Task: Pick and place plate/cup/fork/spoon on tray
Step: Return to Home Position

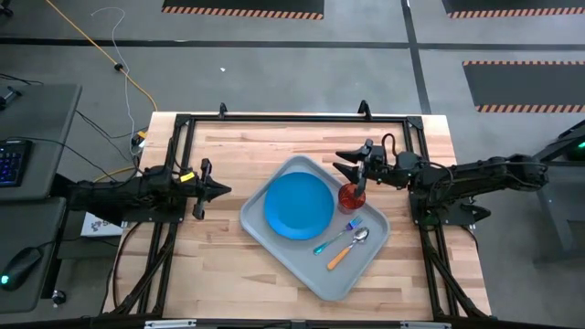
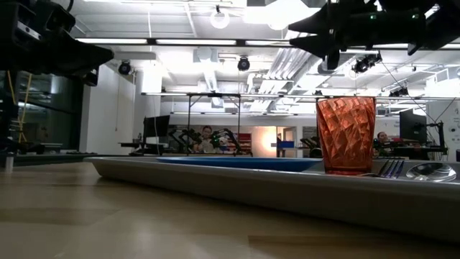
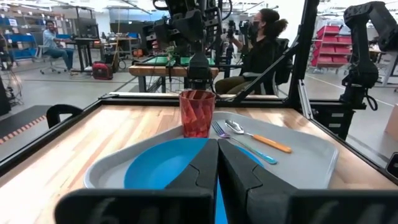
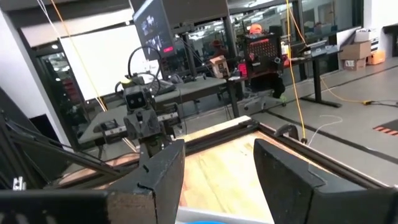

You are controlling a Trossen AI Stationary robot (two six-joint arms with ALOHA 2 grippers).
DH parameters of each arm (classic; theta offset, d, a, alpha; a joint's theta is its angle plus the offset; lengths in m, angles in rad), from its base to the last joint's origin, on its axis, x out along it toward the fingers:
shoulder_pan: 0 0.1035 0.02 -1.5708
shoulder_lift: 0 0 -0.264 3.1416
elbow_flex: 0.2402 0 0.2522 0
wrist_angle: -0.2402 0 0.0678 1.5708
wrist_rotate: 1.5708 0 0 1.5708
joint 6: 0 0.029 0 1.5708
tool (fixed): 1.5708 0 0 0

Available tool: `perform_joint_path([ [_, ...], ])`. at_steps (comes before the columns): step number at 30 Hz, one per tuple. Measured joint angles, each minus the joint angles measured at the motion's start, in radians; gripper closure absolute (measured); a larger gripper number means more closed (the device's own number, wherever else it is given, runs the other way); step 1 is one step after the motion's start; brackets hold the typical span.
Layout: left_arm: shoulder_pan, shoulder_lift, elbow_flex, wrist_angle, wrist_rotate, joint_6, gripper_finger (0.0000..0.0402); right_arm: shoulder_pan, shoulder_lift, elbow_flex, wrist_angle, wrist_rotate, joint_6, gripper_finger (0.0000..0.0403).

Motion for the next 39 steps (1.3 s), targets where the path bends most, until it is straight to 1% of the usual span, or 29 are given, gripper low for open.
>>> perform_joint_path([
  [2, 0.000, 0.000, 0.000, 0.000, 0.000, 0.000, 0.0401, -0.001, -0.025, 0.000, -0.008, 0.000, 0.000, 0.0228],
  [4, 0.000, 0.000, 0.000, 0.000, -0.001, 0.000, 0.0401, -0.002, -0.062, 0.000, -0.036, 0.000, 0.000, 0.0252],
  [6, 0.000, 0.000, 0.000, 0.000, -0.001, 0.000, 0.0401, -0.002, -0.112, 0.000, -0.100, 0.000, -0.006, 0.0294],
  [9, 0.000, 0.000, 0.000, 0.000, -0.001, 0.000, 0.0401, -0.002, -0.192, 0.000, -0.209, 0.000, -0.010, 0.0375],
  [10, 0.000, 0.000, 0.000, 0.000, -0.002, 0.000, 0.0401, -0.001, -0.216, 0.000, -0.236, 0.000, -0.015, 0.0388],
  [11, 0.000, 0.000, 0.000, 0.000, -0.001, 0.000, 0.0401, 0.004, -0.236, -0.001, -0.258, 0.001, -0.016, 0.0390],
  [14, 0.000, 0.000, 0.000, 0.000, -0.002, 0.000, 0.0401, 0.025, -0.287, -0.046, -0.242, 0.017, -0.030, 0.0375],
  [17, 0.000, 0.000, 0.000, 0.000, -0.002, 0.000, 0.0401, 0.042, -0.351, -0.128, -0.151, 0.043, -0.035, 0.0387],
  [20, 0.000, 0.000, 0.000, 0.000, -0.002, 0.000, 0.0401, 0.046, -0.449, -0.212, -0.062, 0.039, -0.052, 0.0399],
  [24, 0.000, 0.000, 0.000, 0.000, -0.002, 0.000, 0.0401, 0.046, -0.615, -0.287, -0.057, 0.035, -0.053, 0.0401],
  [27, 0.000, 0.000, 0.000, 0.000, -0.002, 0.000, 0.0401, 0.045, -0.746, -0.304, -0.136, 0.034, -0.053, 0.0401],
  [30, 0.000, 0.000, 0.000, 0.000, -0.002, 0.000, 0.0401, 0.045, -0.874, -0.287, -0.316, 0.035, -0.049, 0.0402],
  [34, 0.000, 0.000, 0.000, 0.000, -0.002, 0.000, 0.0401, 0.045, -1.015, -0.283, -0.535, 0.046, -0.004, 0.0402],
  [37, 0.000, 0.000, 0.000, 0.000, -0.001, 0.000, 0.0401, 0.046, -1.019, -0.283, -0.599, 0.056, 0.008, 0.0403],
  [39, 0.000, 0.003, 0.000, 0.002, -0.003, 0.000, 0.0401, 0.046, -1.010, -0.283, -0.613, 0.035, 0.008, 0.0403],
])
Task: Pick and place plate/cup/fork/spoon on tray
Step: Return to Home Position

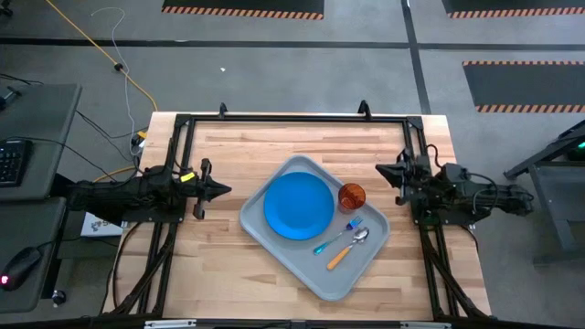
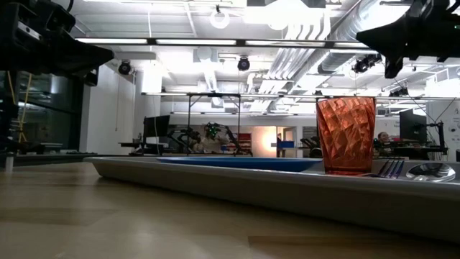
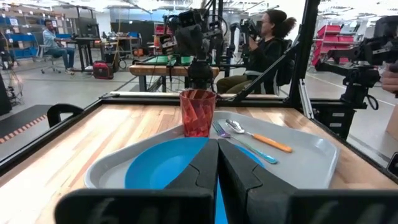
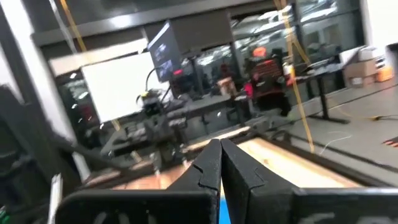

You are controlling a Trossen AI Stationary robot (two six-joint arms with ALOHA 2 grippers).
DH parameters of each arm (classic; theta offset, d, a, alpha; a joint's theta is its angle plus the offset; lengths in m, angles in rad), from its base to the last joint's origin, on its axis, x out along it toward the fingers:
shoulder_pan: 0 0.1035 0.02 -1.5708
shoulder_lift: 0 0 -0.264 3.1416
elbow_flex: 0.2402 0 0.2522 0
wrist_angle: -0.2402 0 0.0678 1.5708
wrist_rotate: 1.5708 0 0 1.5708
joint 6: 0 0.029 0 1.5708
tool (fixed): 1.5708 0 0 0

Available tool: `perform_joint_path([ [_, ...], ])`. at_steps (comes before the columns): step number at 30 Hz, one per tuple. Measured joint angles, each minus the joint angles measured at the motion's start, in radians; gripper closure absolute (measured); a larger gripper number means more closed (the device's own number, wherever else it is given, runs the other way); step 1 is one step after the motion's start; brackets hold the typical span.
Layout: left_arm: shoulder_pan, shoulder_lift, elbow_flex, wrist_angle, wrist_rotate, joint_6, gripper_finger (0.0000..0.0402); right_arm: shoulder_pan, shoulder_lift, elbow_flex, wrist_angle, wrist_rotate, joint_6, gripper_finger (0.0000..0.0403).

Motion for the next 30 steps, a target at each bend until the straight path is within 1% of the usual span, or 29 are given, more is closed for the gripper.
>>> perform_joint_path([
  [4, 0.000, 0.004, 0.000, -0.004, -0.009, 0.000, 0.0401, 0.000, -0.009, -0.022, -0.003, -0.053, -0.006, 0.0403],
  [8, 0.000, 0.004, 0.000, -0.003, -0.010, 0.000, 0.0401, 0.000, -0.009, -0.078, 0.053, -0.079, -0.017, 0.0403],
  [10, 0.000, 0.004, 0.000, -0.003, -0.010, 0.000, 0.0401, 0.000, -0.008, -0.079, 0.024, -0.105, -0.040, 0.0403],
  [17, 0.000, 0.004, 0.000, -0.003, -0.011, 0.000, 0.0401, 0.000, -0.008, -0.079, -0.080, -0.146, -0.084, 0.0403],
  [19, 0.000, 0.004, 0.000, -0.003, -0.011, 0.000, 0.0401, 0.000, -0.007, -0.079, -0.121, -0.147, -0.087, 0.0403],
  [30, 0.000, 0.004, 0.000, -0.003, -0.011, 0.000, 0.0401, 0.000, 0.004, -0.079, -0.124, -0.152, -0.106, 0.0403],
])
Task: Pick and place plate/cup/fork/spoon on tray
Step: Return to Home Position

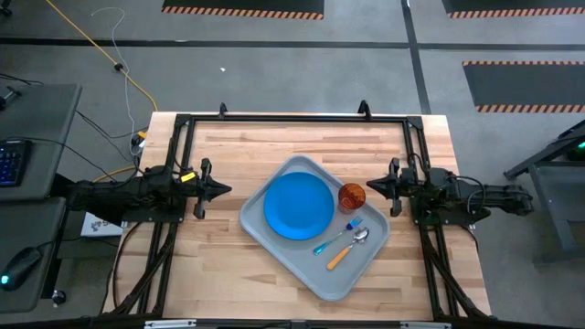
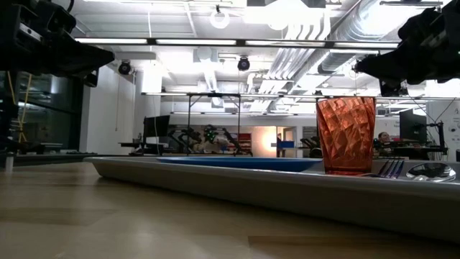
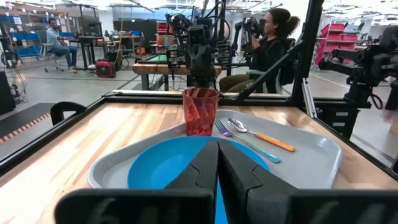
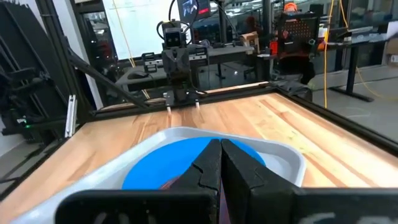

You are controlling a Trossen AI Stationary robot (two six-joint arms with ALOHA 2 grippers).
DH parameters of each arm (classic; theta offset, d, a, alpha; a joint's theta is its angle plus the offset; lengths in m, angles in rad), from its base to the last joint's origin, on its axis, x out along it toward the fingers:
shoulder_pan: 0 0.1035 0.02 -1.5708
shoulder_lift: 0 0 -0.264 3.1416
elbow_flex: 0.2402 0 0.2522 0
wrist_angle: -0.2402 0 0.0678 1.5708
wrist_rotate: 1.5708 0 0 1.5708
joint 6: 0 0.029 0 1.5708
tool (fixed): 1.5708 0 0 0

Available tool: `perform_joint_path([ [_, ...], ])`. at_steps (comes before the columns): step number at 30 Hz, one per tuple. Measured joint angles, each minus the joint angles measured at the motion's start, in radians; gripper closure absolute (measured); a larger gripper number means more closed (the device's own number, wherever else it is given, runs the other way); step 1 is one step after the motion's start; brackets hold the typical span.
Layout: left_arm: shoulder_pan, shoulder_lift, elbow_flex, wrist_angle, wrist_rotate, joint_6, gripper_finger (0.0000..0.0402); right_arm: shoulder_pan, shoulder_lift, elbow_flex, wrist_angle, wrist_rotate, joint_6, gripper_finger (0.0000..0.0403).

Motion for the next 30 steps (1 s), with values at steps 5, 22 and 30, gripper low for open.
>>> perform_joint_path([
  [5, 0.000, 0.000, 0.000, 0.000, 0.000, 0.000, 0.0401, 0.000, 0.000, 0.000, -0.001, 0.000, 0.064, 0.0403],
  [22, 0.000, 0.000, 0.000, 0.000, 0.000, 0.000, 0.0401, 0.000, 0.000, 0.001, -0.002, 0.001, 0.072, 0.0402],
  [30, 0.000, 0.000, 0.000, 0.000, 0.000, 0.000, 0.0401, 0.000, 0.000, 0.001, -0.002, 0.002, 0.072, 0.0402],
])
